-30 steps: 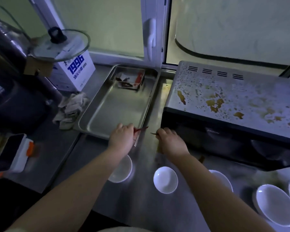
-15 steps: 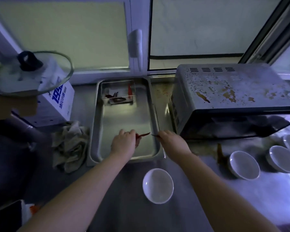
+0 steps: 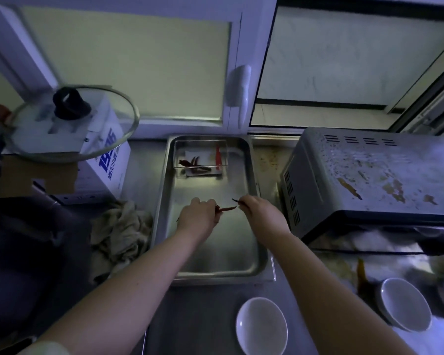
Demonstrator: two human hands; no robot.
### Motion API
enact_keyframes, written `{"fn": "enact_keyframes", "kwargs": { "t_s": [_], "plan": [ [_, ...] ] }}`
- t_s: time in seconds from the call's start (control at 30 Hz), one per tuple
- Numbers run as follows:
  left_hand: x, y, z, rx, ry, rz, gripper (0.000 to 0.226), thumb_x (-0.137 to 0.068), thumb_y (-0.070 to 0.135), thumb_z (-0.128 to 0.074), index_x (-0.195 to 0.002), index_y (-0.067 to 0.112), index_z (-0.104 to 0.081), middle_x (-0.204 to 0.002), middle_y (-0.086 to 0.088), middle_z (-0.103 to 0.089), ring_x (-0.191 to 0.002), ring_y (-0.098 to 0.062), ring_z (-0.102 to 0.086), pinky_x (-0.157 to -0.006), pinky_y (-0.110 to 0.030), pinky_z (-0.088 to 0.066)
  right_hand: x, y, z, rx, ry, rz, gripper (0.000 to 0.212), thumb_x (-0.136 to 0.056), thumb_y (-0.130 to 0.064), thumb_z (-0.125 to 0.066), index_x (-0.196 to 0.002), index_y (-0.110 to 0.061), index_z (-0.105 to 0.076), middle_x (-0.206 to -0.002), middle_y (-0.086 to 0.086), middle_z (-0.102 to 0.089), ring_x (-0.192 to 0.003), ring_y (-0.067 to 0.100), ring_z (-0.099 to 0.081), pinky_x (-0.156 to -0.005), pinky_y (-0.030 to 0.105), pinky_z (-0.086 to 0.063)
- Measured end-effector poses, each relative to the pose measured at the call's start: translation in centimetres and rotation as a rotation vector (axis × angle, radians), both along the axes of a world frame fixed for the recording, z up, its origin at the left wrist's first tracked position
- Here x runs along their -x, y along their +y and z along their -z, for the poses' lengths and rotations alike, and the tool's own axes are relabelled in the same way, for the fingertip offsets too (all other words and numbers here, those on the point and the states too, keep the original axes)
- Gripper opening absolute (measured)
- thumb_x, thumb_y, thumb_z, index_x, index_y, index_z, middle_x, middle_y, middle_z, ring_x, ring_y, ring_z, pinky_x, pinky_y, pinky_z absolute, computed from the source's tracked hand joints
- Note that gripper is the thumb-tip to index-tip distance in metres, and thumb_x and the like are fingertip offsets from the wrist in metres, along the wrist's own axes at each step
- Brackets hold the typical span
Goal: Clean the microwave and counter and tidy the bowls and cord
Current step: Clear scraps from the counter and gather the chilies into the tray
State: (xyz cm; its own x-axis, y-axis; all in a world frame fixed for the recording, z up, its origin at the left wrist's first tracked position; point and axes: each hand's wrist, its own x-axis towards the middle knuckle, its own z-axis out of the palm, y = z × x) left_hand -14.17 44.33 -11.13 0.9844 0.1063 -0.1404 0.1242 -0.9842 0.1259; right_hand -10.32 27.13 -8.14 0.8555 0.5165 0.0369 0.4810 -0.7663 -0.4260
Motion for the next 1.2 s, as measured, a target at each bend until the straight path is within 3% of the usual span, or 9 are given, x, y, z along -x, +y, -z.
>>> {"fn": "enact_keyframes", "kwargs": {
  "t_s": [0.2,0.4,0.6,0.73,0.9,1.03,1.2],
  "plan": [
    [-6.5,2.9,0.4,0.032,-0.078,-0.049,0.035,-0.099,0.046,-0.041,-0.108,0.015,-0.055,-0.103,-0.011,-0.062,-0.099,-0.028,-0.055,-0.071,-0.038,-0.046,-6.9,3.4,-0.2,0.046,0.001,0.011,0.022,-0.103,-0.031,-0.039,-0.112,-0.021,-0.056,-0.096,-0.002,-0.061,-0.079,0.016,-0.058,-0.068,0.034,-0.052],
    [-13.2,6.4,2.4,0.002,-0.115,-0.034,0.037,-0.097,0.045,-0.045,-0.112,0.013,-0.058,-0.123,-0.016,-0.059,-0.117,-0.032,-0.050,-0.078,-0.040,-0.046,-13.3,5.4,2.6,0.079,0.077,0.011,0.022,-0.103,-0.030,-0.037,-0.108,-0.020,-0.056,-0.093,0.000,-0.057,-0.079,0.017,-0.055,-0.066,0.031,-0.046],
    [-19.6,9.7,4.6,-0.046,-0.125,-0.023,0.035,-0.098,0.044,-0.044,-0.108,0.013,-0.057,-0.108,-0.011,-0.063,-0.105,-0.028,-0.050,-0.072,-0.037,-0.037,-18.8,7.0,6.1,0.035,0.066,0.036,0.021,-0.101,-0.028,-0.042,-0.104,-0.016,-0.059,-0.087,0.002,-0.057,-0.074,0.017,-0.054,-0.070,0.037,-0.050],
    [-23.1,10.5,6.3,-0.127,-0.082,-0.043,0.035,-0.098,0.045,-0.042,-0.113,0.015,-0.052,-0.112,-0.006,-0.064,-0.107,-0.025,-0.048,-0.072,-0.036,-0.039,-20.9,7.9,7.1,0.034,0.045,-0.001,0.018,-0.101,-0.028,-0.043,-0.102,-0.019,-0.059,-0.089,0.002,-0.060,-0.074,0.015,-0.055,-0.068,0.035,-0.051],
    [-24.6,11.0,8.0,-0.123,-0.020,-0.073,0.037,-0.098,0.047,-0.042,-0.118,0.017,-0.051,-0.121,-0.005,-0.058,-0.113,-0.026,-0.044,-0.085,-0.038,-0.040,-22.5,9.4,7.8,0.026,0.004,-0.060,0.016,-0.101,-0.027,-0.045,-0.105,-0.020,-0.059,-0.090,-0.001,-0.060,-0.075,0.012,-0.053,-0.062,0.026,-0.037],
    [-24.7,11.1,8.3,-0.172,-0.013,-0.039,0.034,-0.096,0.041,-0.047,-0.122,0.019,-0.048,-0.126,-0.007,-0.052,-0.114,-0.029,-0.043,-0.088,-0.040,-0.038,-23.2,10.2,8.0,-0.041,0.008,-0.074,0.022,-0.100,-0.028,-0.046,-0.115,-0.021,-0.060,-0.098,-0.002,-0.062,-0.081,0.011,-0.057,-0.069,0.027,-0.047],
    [-23.9,11.8,8.2,-0.087,-0.045,-0.051,0.044,-0.092,0.052,-0.049,-0.125,0.022,-0.049,-0.126,-0.006,-0.050,-0.116,-0.029,-0.045,-0.092,-0.042,-0.036,-24.3,11.0,8.2,-0.018,0.018,-0.074,0.018,-0.099,-0.029,-0.047,-0.105,-0.019,-0.061,-0.091,-0.001,-0.060,-0.079,0.015,-0.058,-0.072,0.036,-0.052]
  ]
}}
